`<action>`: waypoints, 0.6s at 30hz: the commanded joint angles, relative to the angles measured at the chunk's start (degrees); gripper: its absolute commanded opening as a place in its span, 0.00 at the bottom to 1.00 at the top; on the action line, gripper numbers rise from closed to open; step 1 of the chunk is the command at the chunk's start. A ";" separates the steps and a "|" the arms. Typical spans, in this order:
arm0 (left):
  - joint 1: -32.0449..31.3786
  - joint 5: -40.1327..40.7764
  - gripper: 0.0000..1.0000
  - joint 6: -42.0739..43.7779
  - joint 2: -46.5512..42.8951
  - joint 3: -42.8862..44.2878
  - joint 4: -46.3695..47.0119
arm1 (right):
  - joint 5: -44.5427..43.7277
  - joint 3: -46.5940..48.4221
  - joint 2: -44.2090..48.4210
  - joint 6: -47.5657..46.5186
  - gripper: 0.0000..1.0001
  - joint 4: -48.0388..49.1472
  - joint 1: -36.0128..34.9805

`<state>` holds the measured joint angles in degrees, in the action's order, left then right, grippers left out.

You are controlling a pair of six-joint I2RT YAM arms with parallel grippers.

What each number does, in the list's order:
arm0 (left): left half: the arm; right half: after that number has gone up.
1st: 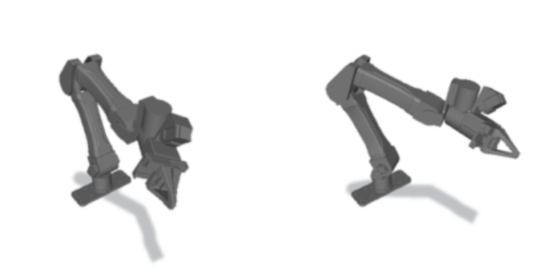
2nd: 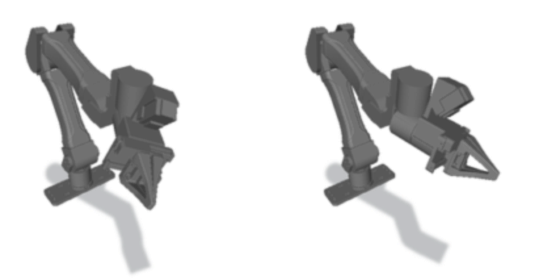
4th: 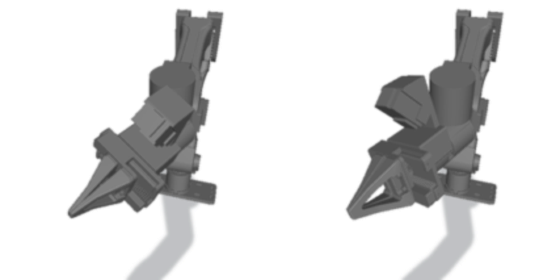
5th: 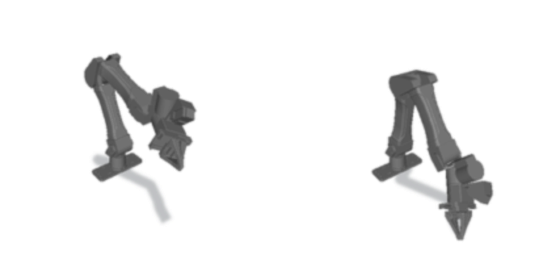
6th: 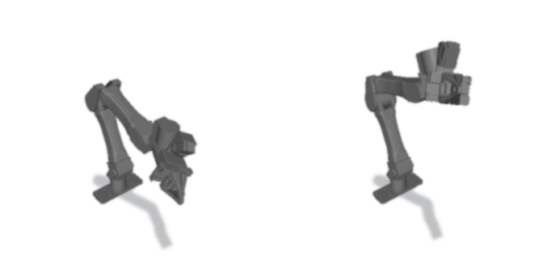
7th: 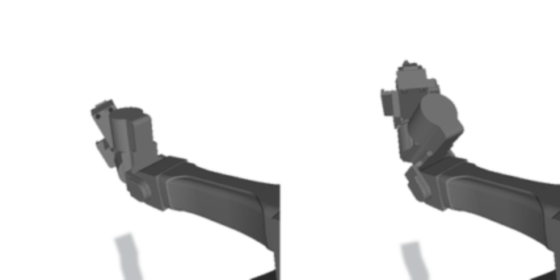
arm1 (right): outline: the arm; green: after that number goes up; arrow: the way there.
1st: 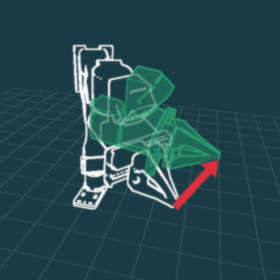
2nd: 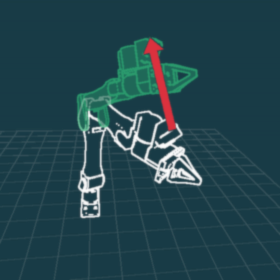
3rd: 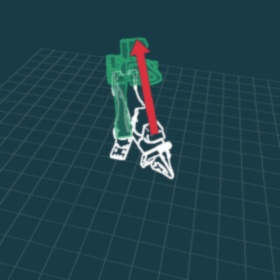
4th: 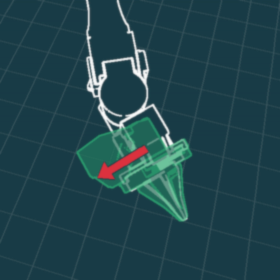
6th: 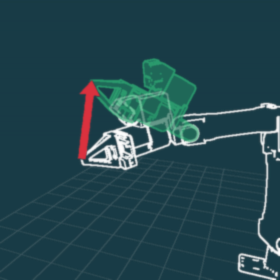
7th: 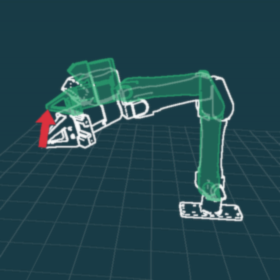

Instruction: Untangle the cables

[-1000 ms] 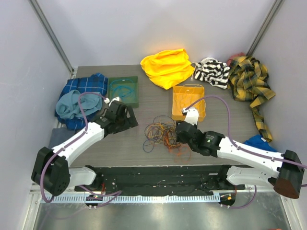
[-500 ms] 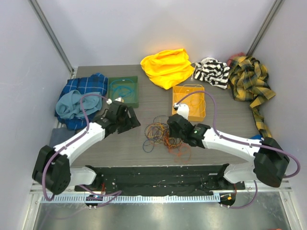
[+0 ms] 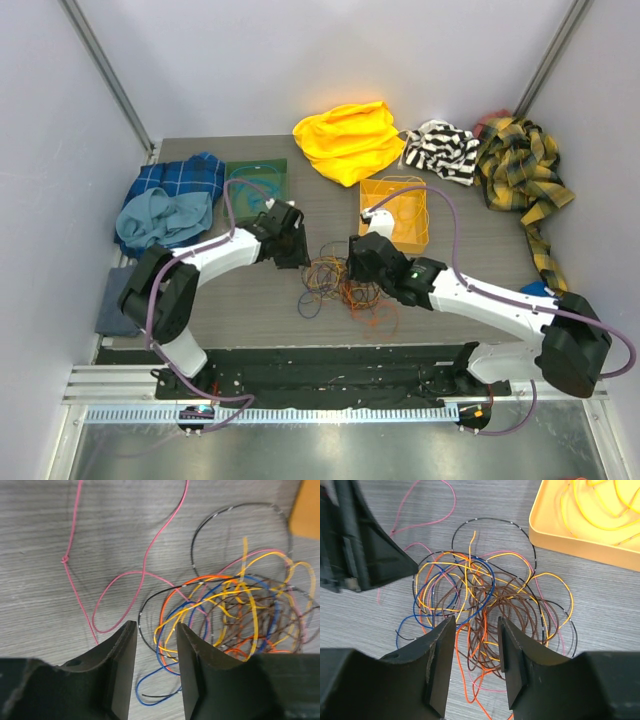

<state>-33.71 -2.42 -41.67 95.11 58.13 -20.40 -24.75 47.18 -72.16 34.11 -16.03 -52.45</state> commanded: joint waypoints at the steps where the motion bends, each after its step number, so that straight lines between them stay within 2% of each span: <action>1: -1.26 -0.75 0.38 1.85 1.22 1.37 0.98 | -1.26 -0.86 2.73 -1.06 0.46 1.09 -0.02; 13: -1.71 0.75 0.43 3.35 2.97 3.04 0.72 | -1.09 -2.18 2.99 -0.89 0.46 1.27 0.41; 18: -1.71 0.04 0.39 3.26 5.35 3.13 0.72 | -1.00 -2.97 3.69 -0.80 0.46 1.27 0.59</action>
<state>-35.24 -2.07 -39.51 98.61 59.66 -20.36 -24.77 44.69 -70.46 33.71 -16.05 -52.25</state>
